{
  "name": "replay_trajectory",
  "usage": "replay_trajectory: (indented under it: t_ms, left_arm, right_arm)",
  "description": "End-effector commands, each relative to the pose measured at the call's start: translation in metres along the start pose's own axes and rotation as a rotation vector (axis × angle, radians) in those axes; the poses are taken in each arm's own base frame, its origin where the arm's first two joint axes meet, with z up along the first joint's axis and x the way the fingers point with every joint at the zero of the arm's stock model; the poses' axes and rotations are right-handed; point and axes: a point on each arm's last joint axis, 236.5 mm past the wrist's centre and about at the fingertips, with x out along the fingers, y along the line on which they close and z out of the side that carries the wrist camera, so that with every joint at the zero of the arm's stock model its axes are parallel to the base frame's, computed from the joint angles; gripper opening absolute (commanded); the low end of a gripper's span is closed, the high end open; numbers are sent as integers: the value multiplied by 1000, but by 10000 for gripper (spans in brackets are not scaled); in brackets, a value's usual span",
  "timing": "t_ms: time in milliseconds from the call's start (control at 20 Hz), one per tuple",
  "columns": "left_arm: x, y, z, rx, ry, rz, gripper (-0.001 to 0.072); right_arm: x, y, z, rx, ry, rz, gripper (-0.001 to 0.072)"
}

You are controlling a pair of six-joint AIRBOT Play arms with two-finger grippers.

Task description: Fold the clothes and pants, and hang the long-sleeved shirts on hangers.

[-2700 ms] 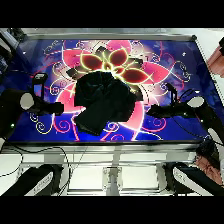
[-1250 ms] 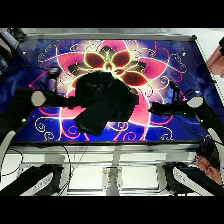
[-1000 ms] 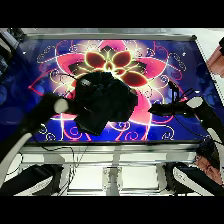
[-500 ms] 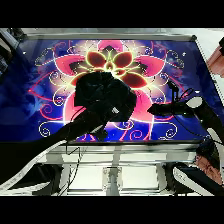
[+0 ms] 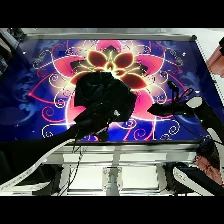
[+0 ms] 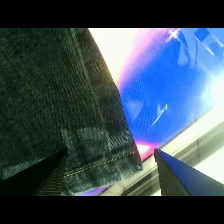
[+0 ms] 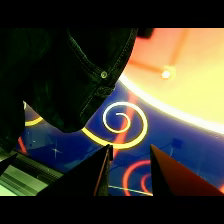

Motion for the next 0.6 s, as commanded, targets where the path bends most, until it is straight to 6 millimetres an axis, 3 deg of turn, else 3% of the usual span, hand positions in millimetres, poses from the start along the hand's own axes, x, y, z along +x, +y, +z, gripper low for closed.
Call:
replay_trajectory:
  t_ms: [0, 100, 150, 250, 400, 550]
  left_arm:
    - [12, -1, 3, -8, 7, 1, 513]
    - [17, 3, 5, -41, 4, 14, 451]
    - [17, 7, 8, -59, -8, 24, 358]
    - [16, 17, 7, -72, -8, 45, 51]
    - [-10, 46, -7, -135, 1, 100, 24]
    - [-83, 113, -25, -255, -122, 225, 22]
  right_arm:
    - [0, 0, 1, 1, -5, -2, 284]
    - [0, -1, 1, 1, -5, -2, 284]
    - [0, -1, 1, 1, -5, -2, 283]
    - [0, 0, 1, 1, -5, -2, 284]
    - [0, 0, 0, 1, -1, 0, 284]
    - [0, 3, -4, 3, 17, 11, 284]
